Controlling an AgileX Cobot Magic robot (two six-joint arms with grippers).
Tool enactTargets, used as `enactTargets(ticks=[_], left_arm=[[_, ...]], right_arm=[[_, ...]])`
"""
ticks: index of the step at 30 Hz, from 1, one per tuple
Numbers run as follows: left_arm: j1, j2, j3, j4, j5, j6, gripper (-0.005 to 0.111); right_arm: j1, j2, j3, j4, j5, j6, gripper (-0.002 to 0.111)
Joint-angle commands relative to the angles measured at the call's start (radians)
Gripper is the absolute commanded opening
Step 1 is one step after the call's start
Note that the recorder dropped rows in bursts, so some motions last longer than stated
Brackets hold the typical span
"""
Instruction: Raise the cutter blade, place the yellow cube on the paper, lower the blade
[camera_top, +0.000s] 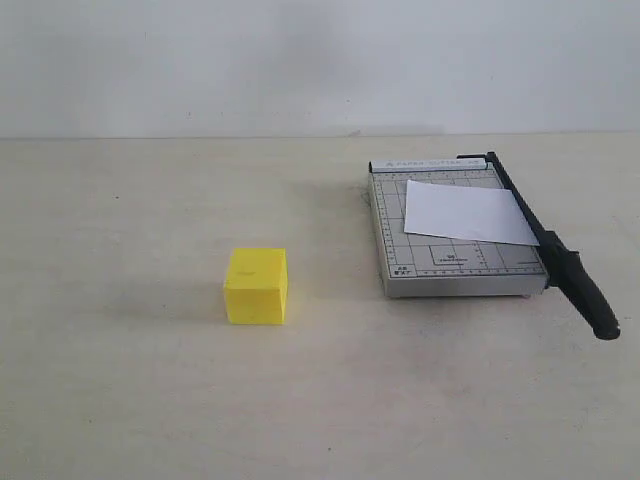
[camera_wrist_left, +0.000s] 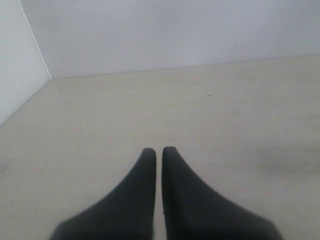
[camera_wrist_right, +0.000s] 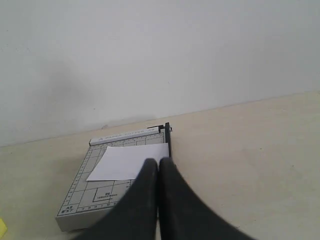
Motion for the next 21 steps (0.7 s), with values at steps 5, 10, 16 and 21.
enactTargets(ticks=[5, 10, 16, 21], left_arm=[[0.001, -0.004, -0.002, 0.000, -0.005, -0.005, 0.004], [0.001, -0.004, -0.002, 0.000, -0.005, -0.005, 0.004], [0.001, -0.004, -0.002, 0.000, -0.005, -0.005, 0.004], [0.001, -0.004, -0.002, 0.000, -0.007, -0.005, 0.004]], right_arm=[[-0.004, -0.005, 0.005, -0.007, -0.011, -0.004, 0.000], [-0.004, -0.005, 0.005, -0.007, -0.011, -0.004, 0.000], [-0.004, -0.005, 0.005, 0.008, -0.049, 0.032, 0.000], [-0.004, -0.005, 0.005, 0.072, -0.083, 0.257, 0.000]])
